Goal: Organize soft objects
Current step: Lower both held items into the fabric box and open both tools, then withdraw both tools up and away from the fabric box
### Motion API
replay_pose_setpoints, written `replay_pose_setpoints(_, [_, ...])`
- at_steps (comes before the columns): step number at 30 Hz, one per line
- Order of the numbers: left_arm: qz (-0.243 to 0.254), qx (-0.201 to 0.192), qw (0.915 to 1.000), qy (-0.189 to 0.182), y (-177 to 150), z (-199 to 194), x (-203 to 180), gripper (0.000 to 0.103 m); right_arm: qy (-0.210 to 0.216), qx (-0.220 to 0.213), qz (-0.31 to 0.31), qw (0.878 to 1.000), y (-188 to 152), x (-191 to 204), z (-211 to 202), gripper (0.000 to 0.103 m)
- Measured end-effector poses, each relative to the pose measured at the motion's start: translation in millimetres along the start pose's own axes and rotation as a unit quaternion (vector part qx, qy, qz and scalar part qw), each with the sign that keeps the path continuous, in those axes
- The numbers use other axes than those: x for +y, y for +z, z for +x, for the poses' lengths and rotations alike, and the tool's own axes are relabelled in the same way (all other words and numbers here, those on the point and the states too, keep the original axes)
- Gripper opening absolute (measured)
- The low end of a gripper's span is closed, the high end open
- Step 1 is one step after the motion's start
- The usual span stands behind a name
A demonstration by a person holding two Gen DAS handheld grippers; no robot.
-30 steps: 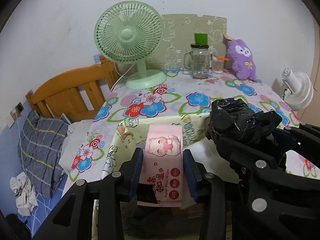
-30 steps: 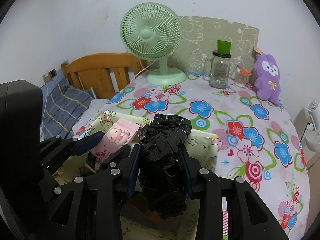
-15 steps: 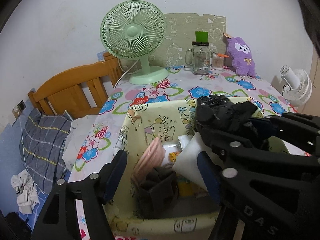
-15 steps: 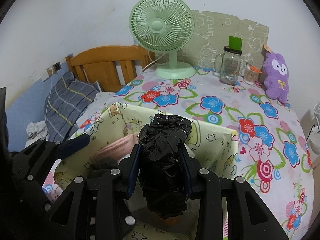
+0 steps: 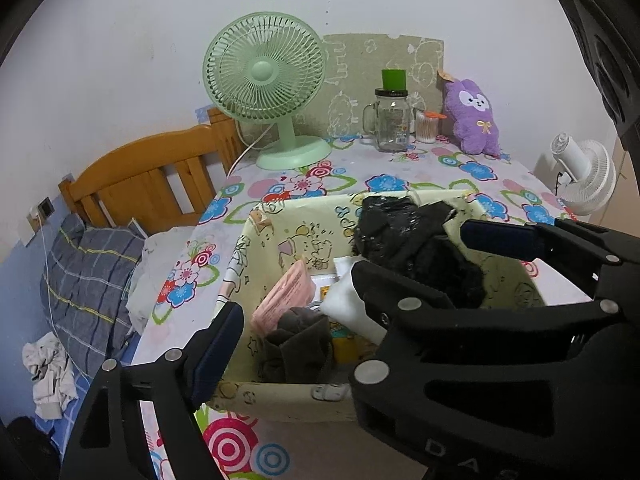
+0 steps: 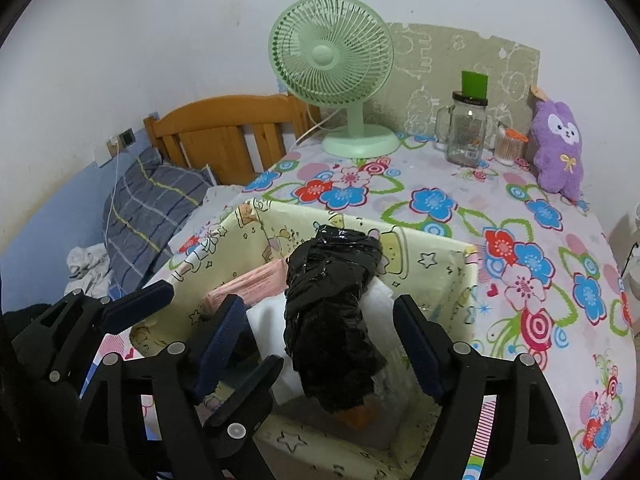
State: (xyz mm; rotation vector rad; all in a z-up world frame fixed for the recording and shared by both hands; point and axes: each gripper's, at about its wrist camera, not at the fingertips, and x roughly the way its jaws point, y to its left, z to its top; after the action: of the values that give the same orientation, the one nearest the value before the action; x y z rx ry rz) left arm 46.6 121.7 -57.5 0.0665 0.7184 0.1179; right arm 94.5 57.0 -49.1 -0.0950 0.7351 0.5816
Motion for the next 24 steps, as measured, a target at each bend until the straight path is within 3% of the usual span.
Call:
replay_pose_setpoints(7, [0.0, -0.019, 0.9998, 0.0, 1.9, -13.6, -13.8, 0.089, -0.017, -0.029, 0.004, 0.999, -4.0, -10.7, -24.0, 0.087])
replay_pose_setpoints(24, [0.001, -0.056, 0.9983, -0.013, 13.8, -38.1, -57.8, 0.096, -0.052, -0.072, 0.013, 0.996, -16.0, -47.5, -78.5, 0.089])
